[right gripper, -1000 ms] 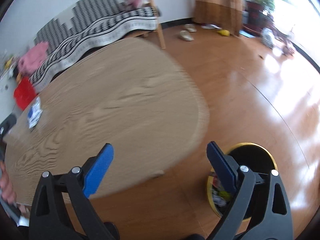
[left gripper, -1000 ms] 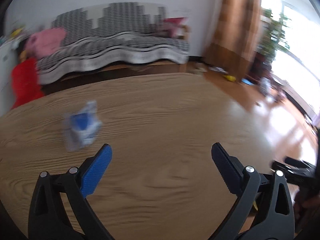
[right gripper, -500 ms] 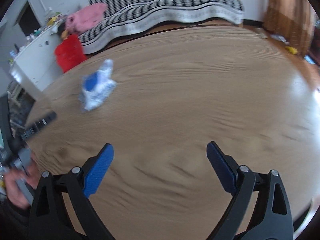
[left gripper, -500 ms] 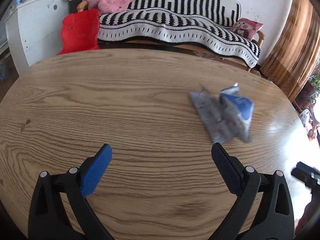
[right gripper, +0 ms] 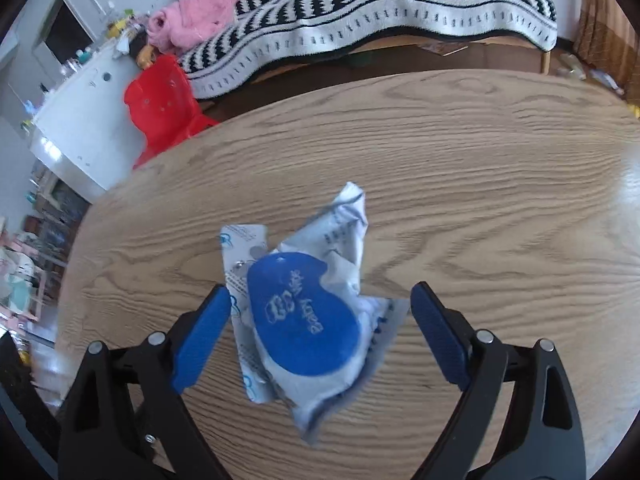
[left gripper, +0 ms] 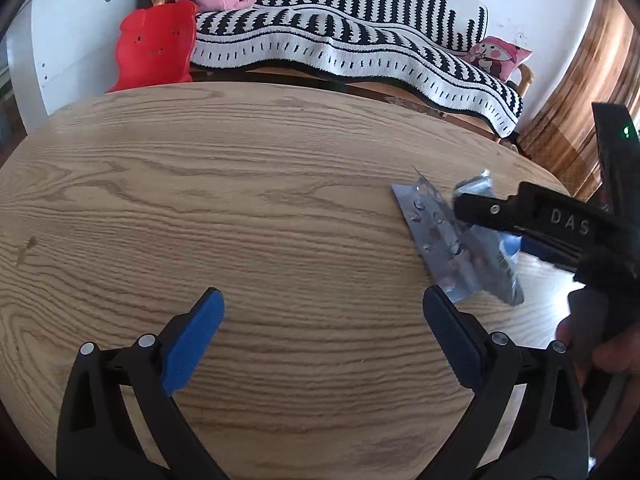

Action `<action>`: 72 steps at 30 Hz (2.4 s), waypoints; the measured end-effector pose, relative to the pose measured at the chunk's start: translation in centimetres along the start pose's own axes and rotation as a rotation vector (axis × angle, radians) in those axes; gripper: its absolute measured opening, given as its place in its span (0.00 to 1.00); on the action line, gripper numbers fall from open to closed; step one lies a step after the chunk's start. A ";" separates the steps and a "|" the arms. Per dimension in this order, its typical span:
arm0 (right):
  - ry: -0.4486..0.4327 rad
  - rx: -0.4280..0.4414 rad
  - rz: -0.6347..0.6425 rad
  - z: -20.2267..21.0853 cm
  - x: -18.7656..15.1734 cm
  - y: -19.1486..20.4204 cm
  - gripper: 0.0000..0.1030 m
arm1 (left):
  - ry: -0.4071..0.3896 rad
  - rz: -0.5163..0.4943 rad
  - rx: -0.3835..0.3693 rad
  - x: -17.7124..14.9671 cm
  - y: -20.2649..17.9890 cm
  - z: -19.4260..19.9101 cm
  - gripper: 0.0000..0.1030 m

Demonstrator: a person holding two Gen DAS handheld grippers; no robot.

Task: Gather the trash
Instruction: 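Grasp the silver pill blister pack with the left tool while the right tool grasps the blue-white wipes packet, then carry the blister pack and wipes packet over the bin and open both tools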

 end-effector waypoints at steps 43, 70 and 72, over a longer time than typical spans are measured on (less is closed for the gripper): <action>-0.231 -0.287 -0.283 27.4 -32.8 -27.1 0.37 | -0.058 -0.389 -0.127 -9.0 -25.2 6.9 0.32; -0.127 -0.355 -0.715 29.2 -45.7 -48.5 0.37 | 0.121 -0.919 -0.402 -35.2 -51.9 6.2 0.32; -0.118 -0.356 -0.719 28.9 -45.7 -48.9 0.37 | 0.127 -0.922 -0.403 -35.4 -52.2 5.9 0.32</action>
Point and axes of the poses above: each gripper's, at about its wrist camera, not at the fingertips, and z roughly against the way its jaws point, y to its left, x to its top, the point moved 7 cm from there along -z, roughly the way its jaws point, and after that the axes turned 12 degrees about y, right-handed, at the moved point
